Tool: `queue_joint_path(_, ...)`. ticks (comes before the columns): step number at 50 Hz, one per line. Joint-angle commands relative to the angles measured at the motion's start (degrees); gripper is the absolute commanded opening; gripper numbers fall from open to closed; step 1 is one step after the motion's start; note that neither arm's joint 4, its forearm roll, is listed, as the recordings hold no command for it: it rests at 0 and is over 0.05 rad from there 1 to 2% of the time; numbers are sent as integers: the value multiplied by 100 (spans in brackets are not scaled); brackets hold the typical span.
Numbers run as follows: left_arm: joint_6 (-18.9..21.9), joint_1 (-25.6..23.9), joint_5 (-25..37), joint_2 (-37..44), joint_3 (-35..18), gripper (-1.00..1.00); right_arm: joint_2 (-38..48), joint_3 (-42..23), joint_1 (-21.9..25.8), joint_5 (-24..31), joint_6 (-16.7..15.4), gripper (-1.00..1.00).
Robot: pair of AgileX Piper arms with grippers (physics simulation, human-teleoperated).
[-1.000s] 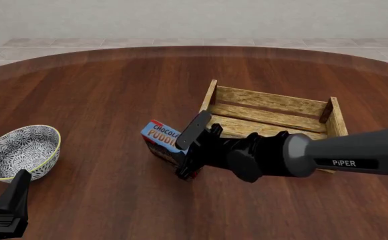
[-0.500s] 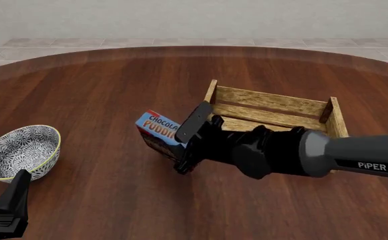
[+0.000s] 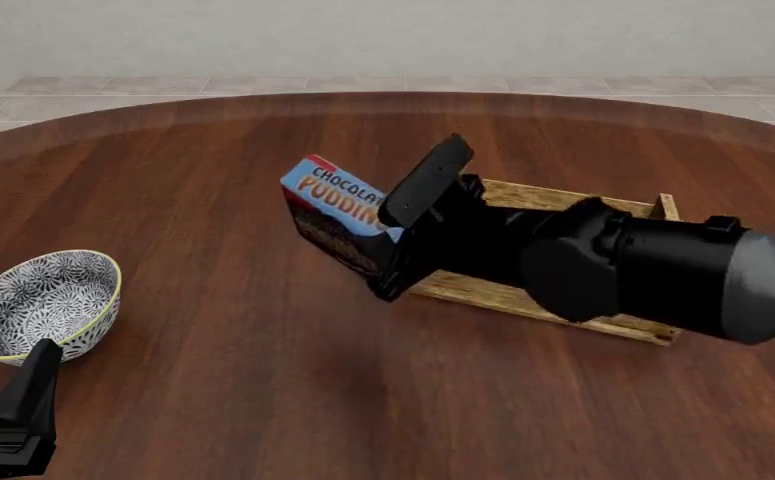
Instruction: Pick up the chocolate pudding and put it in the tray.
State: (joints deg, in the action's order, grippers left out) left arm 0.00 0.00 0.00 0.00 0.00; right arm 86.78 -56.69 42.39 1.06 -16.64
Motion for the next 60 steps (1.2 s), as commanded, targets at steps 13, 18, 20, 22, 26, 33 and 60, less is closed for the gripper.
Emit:
queue_joint_path(13,0,0,0,0,0,100,-759,-142,-476,476,36,-100)
queue_joint_path(18,0,0,0,0,0,100,-893,-247,-602,618,58,-100)
queue_joint_path(20,0,0,0,0,0,100,-912,-257,-631,626,56,-100)
queue_joint_path(22,0,0,0,0,0,100,-935,-276,-679,647,60,-100)
queue_joint_path(26,0,0,0,0,0,100,-982,-286,-758,681,51,-100)
queue_joint_path(33,0,0,0,0,0,100,-1007,-311,-875,736,37,-100)
queue_joint_path(60,0,0,0,0,0,100,-832,-532,-1617,766,-191,-100)
